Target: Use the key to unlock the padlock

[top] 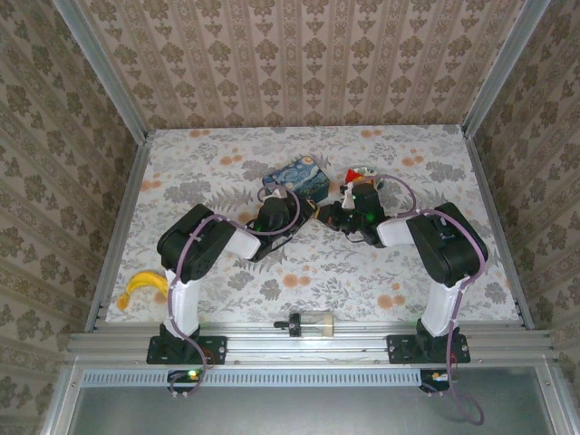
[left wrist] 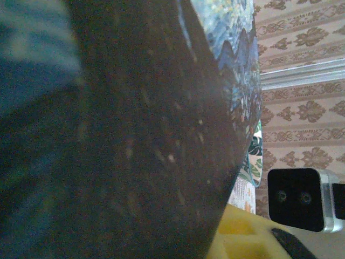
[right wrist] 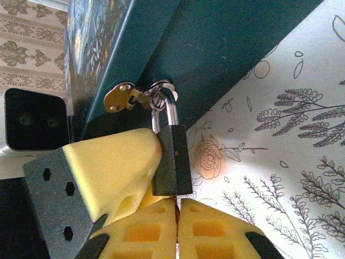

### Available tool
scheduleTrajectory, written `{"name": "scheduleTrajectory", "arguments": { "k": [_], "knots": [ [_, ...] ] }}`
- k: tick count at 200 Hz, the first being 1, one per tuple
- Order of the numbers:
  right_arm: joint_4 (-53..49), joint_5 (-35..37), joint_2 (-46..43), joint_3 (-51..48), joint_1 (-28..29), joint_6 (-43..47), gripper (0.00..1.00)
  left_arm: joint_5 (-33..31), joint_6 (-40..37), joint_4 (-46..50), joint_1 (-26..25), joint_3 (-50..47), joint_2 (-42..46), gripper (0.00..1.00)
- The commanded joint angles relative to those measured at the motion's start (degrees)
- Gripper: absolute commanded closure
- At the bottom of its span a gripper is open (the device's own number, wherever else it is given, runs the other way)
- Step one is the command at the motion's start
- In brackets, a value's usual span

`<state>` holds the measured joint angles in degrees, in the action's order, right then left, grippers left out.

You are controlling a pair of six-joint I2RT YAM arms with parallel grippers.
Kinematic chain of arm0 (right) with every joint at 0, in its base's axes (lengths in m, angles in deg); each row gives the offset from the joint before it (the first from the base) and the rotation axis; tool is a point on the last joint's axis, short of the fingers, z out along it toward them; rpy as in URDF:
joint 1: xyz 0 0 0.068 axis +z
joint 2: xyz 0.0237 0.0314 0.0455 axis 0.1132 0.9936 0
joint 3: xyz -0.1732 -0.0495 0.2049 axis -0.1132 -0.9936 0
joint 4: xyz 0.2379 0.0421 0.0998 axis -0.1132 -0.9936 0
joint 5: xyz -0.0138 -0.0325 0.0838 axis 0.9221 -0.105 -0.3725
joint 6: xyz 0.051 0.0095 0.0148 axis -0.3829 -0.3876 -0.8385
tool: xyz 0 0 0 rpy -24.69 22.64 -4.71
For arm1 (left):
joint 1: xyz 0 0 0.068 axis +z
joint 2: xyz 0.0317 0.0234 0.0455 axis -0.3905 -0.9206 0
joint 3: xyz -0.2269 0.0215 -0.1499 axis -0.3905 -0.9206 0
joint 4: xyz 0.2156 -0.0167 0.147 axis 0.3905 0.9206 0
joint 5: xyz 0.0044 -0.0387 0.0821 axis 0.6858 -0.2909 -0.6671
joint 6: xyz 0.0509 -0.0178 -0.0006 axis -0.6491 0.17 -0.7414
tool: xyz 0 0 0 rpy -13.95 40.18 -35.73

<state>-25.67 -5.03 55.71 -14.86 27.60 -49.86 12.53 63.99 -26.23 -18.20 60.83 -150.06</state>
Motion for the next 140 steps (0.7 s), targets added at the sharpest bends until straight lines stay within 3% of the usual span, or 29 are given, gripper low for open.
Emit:
{"name": "scheduleTrajectory", "arguments": {
  "k": [1,35,61,107,140],
  "knots": [
    [0.6,-0.1,0.0,1.8,0.3,0.1,0.89,-0.5,-0.7,-1.4,0.1,1.0,-0.5,0.87],
    [-1.9,0.9,-1.3,1.7,0.3,1.6,0.74,-0.8,-0.5,-1.3,0.1,0.9,-0.7,1.00],
    [-5.0,2.3,-3.2,1.4,0.3,3.2,0.66,-1.0,0.1,-1.6,0.2,0.4,-0.5,1.00],
    [-14.4,7.3,-9.2,-0.2,0.6,8.6,0.65,-1.7,1.0,2.0,0.0,-2.1,3.8,1.00],
    [-26.5,14.0,-15.5,0.5,3.1,15.5,0.65,-0.8,-0.4,12.1,0.2,-1.5,8.8,1.00]
  ]
}}
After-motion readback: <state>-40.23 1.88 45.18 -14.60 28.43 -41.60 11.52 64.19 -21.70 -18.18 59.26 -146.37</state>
